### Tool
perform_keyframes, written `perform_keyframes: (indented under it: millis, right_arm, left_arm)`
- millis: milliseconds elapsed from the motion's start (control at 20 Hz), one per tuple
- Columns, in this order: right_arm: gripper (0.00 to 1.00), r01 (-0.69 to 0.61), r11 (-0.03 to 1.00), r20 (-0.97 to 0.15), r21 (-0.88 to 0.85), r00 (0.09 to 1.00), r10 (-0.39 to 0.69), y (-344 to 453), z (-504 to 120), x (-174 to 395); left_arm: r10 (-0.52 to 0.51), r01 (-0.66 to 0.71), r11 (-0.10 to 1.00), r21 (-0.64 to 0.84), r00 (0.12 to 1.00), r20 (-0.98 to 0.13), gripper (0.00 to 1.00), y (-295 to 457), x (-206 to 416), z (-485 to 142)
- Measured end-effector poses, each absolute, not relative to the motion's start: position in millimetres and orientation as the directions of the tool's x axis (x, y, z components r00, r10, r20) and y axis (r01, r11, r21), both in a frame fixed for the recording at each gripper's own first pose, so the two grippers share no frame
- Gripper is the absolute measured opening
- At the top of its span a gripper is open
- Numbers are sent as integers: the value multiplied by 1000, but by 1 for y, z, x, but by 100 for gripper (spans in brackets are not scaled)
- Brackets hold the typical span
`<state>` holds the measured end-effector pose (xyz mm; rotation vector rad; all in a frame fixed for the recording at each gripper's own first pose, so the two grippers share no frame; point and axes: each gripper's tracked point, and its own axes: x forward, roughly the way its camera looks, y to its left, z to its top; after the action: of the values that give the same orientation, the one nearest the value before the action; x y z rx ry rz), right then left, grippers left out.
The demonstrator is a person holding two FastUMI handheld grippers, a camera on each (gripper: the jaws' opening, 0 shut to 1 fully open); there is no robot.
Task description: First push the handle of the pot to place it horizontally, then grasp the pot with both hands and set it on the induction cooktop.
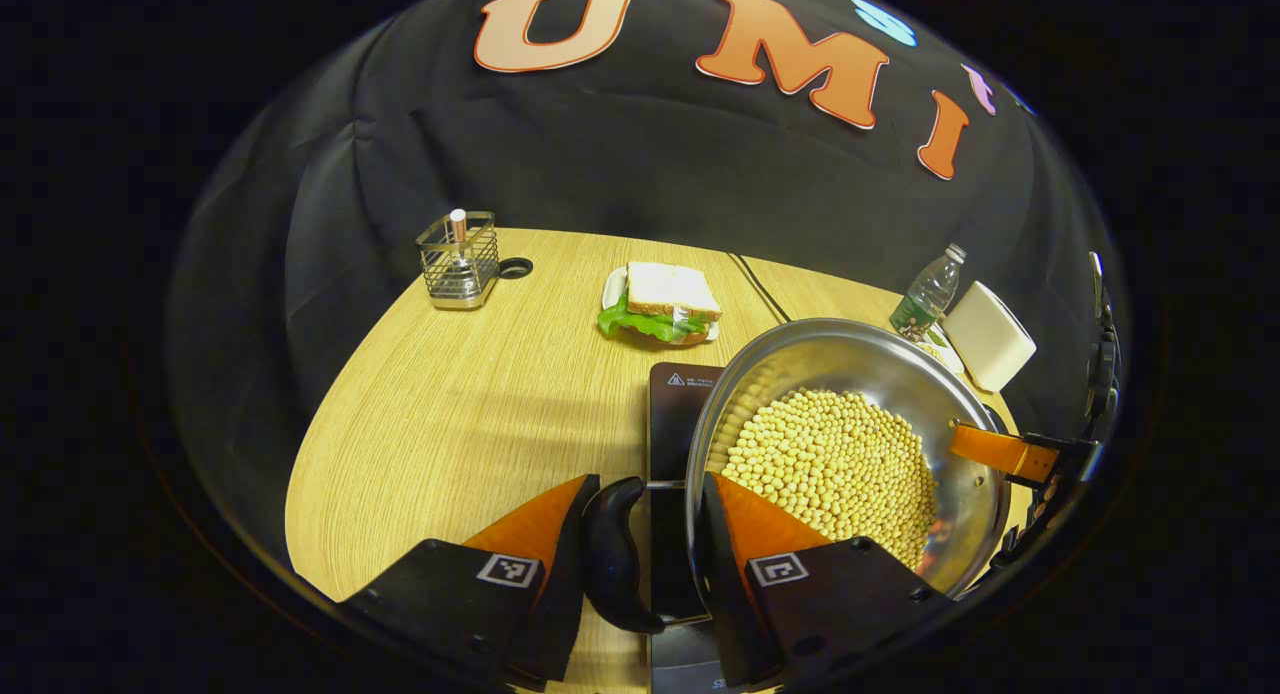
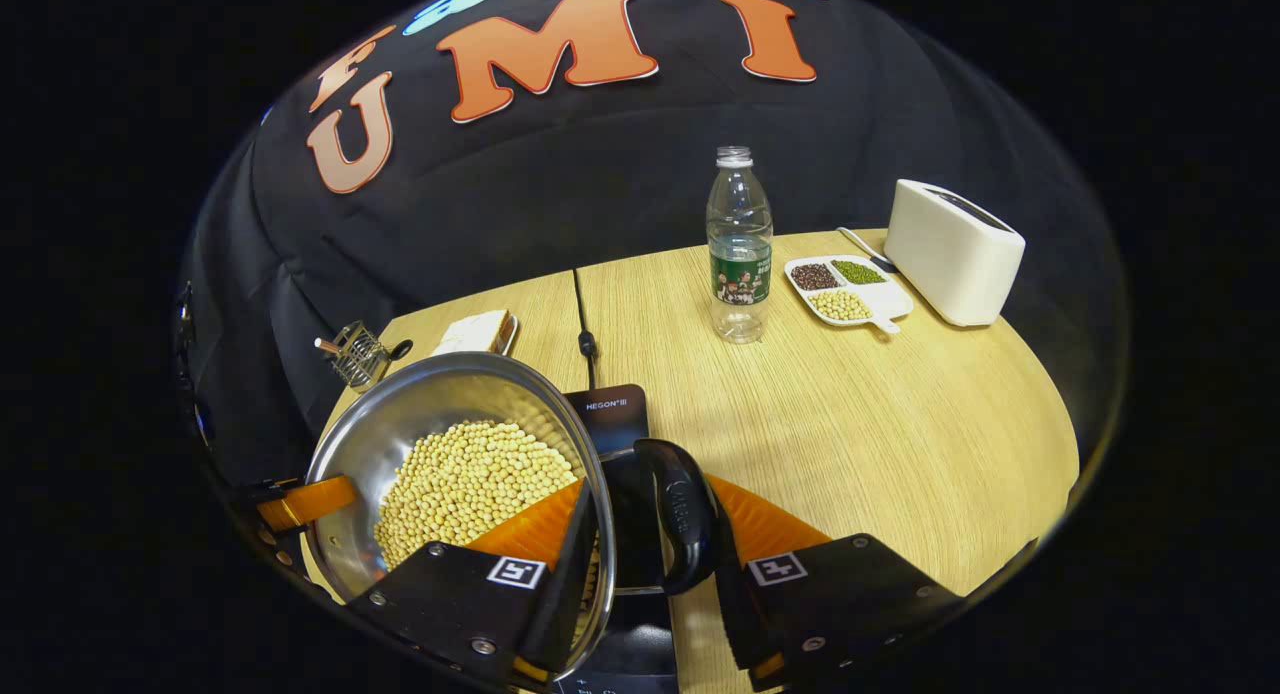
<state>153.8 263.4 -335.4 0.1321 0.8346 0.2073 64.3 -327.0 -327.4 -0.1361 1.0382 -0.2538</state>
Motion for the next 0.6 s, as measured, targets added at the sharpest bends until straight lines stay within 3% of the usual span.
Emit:
perform_keyframes:
  millis: [300, 400, 500, 600]
  right_arm:
    - [69, -163, 967, -691, 195, 677, 253, 265, -324, 156]
    - [80, -181, 966, -667, 186, 698, 259, 262, -310, 159]
    - [89, -183, 970, -643, 159, 726, 242, 250, -294, 161]
    - [94, -187, 970, -598, 158, 763, 245, 241, -266, 163]
  left_arm:
    - [-258, 148, 966, -212, 481, -838, 66, -325, 63, -319]
    - [-246, 147, 969, -198, 534, -809, 75, -324, 74, -306]
    - [-202, 154, 979, -137, 596, -777, 100, -312, 87, -283]
    - [-180, 161, 982, -97, 668, -722, 99, -307, 97, -250]
